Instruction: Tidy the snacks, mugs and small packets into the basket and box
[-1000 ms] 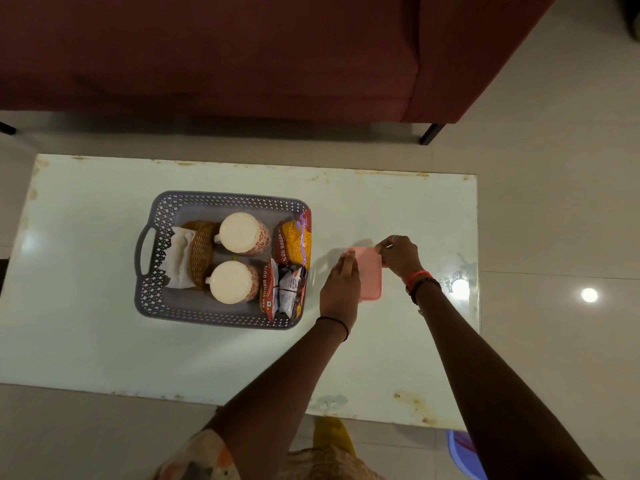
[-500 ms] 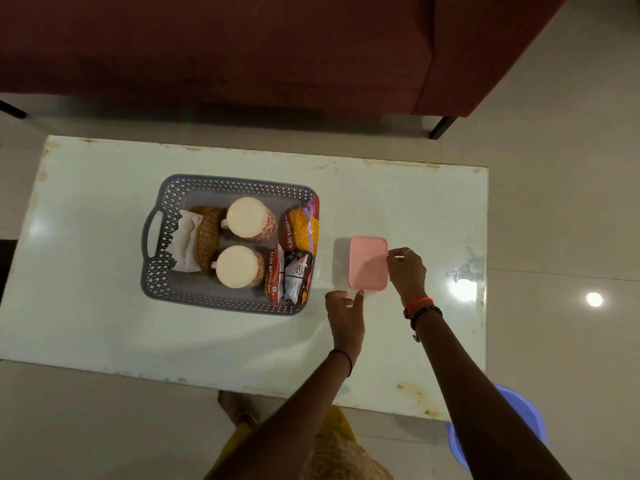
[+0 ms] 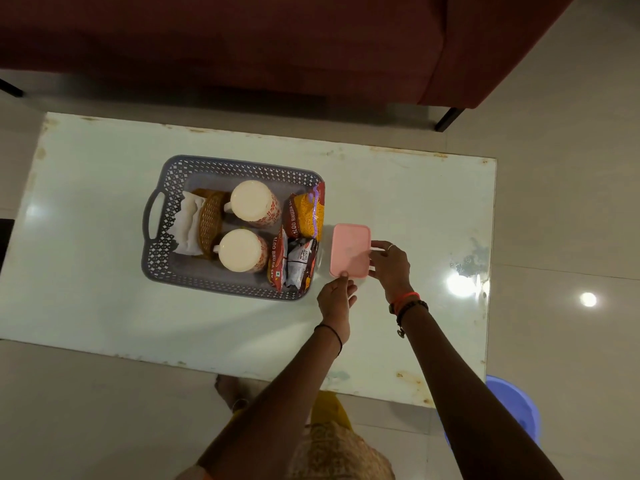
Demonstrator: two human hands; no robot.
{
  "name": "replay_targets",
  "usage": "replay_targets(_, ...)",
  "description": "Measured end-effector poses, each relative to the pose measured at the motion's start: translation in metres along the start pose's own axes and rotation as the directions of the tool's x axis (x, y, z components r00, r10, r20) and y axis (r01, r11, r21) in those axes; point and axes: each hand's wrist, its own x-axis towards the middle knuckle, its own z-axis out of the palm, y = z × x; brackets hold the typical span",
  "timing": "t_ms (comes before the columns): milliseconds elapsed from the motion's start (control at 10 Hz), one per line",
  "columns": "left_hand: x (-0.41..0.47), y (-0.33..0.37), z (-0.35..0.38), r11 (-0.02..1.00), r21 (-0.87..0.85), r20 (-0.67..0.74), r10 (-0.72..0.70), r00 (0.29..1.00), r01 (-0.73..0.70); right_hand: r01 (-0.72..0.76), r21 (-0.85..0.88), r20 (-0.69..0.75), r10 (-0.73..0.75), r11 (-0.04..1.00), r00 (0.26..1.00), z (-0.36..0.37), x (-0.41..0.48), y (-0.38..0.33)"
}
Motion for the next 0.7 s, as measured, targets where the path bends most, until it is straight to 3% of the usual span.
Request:
replay_targets(400,-0.001,0.012,-0.018,0.991,-0.133,-0.024,0.024,0.999,-0.027,-0.058,0.106,0.050,0.052,0.993,0.997,0.024,-0.008,-0.002)
replay_targets(500,-0.006,0.010,-0.020,0.998,-0.036,0.002,0.046,0.999,-0.045,-0.027,0.064,0.035,0.025,0.998,0.999,0.022,-0.013,0.003)
replay_targets(600,-0.011,0.004,-0.022,0.982,0.161,0.022,0.094,0.995,-0.096,0.038,-0.119,-0.060,-0.045,0.992,0.997,0.021,-0.022,0.007)
replay_targets(700,-0.023,-0.016,-0.045,0.837,0.496,0.066,0.228,0.971,-0.230,0.090,-0.290,-0.120,-0.129,0.953,0.984,0.022,-0.043,0.039)
